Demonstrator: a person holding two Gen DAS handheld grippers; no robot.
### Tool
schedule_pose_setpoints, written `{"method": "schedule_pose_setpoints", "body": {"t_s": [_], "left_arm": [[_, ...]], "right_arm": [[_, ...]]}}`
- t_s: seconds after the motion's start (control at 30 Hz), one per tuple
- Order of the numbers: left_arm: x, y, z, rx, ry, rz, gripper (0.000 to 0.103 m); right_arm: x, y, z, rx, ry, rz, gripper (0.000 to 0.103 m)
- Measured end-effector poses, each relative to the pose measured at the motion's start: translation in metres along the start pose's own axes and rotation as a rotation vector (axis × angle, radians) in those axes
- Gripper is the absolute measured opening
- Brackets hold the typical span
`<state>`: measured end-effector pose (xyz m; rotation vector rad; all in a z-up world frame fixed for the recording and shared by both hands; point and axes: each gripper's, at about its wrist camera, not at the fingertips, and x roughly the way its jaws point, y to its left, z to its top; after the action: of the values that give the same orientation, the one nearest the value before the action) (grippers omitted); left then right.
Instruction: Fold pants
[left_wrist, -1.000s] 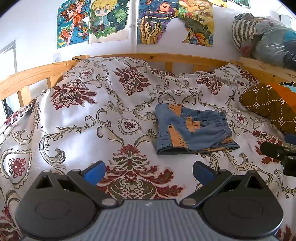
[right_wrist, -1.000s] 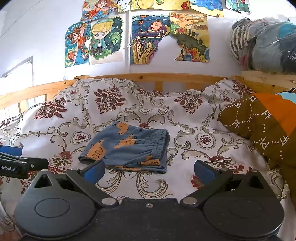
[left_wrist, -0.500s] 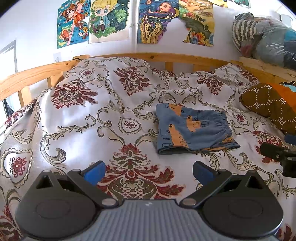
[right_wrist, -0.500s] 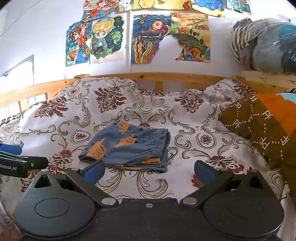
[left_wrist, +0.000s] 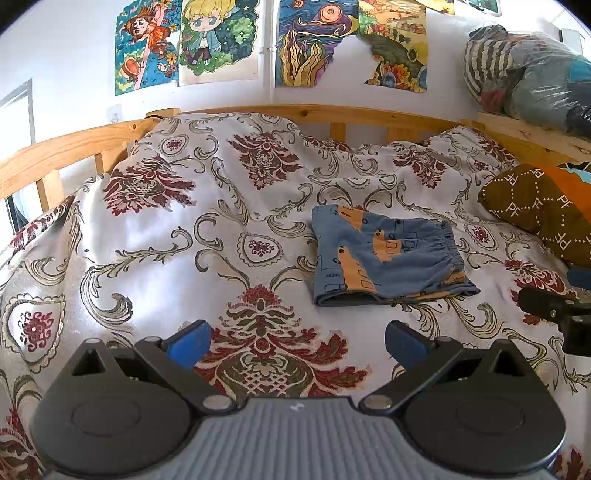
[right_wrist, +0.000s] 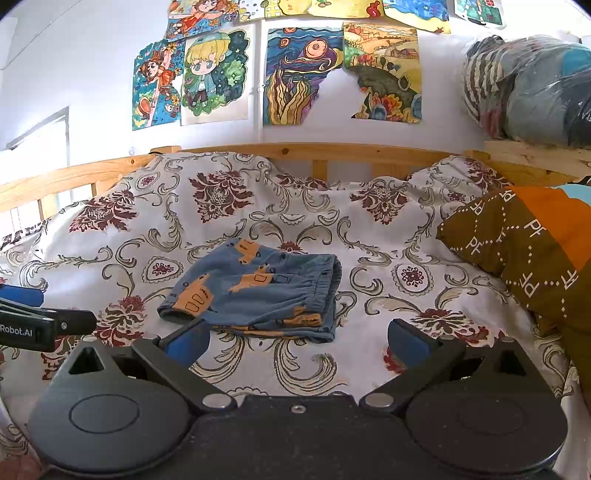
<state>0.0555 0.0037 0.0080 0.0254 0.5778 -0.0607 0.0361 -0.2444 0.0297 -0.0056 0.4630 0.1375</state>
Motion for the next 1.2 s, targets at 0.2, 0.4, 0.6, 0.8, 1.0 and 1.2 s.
{"method": "schedule_pose_setpoints", "body": {"t_s": [0.2,0.4,0.6,0.8,1.0,1.2], "left_arm": [[-0.0001,0.0001,-0.0002,-0.001,0.002,-0.001,0.103],[0.0000,0.0016,-0.0014,-0.002,0.003,-0.001,0.103],[0.0009,0.0014,-0.0023,-0.002,0.011,-0.004,0.103],[0.0005,0.0019,-0.0031,-0.022,0.014,-0.007,0.103],[-0.0001,0.0011,-0.0027,-0.019,0.021,0.018,0.103],[-0.0025,-0.0021,-0.0038,-0.002,0.008,0.007,0.103]], "right_arm": [[0.0019,0.0009,-0.0039,-0.004,0.005,0.003,0.102],[0.0014,0.0006,-0.0026,-0.004,0.004,0.003,0.102],[0.0013,0.0007,-0.0023,-0.004,0.005,0.003,0.102],[0.0014,0.0010,-0.0026,-0.005,0.005,0.003,0.102],[0.0015,0.0016,-0.0028,-0.006,0.007,0.004,0.102],[0.0018,0.0006,-0.0039,-0.012,0.010,0.014,0.102]]}}
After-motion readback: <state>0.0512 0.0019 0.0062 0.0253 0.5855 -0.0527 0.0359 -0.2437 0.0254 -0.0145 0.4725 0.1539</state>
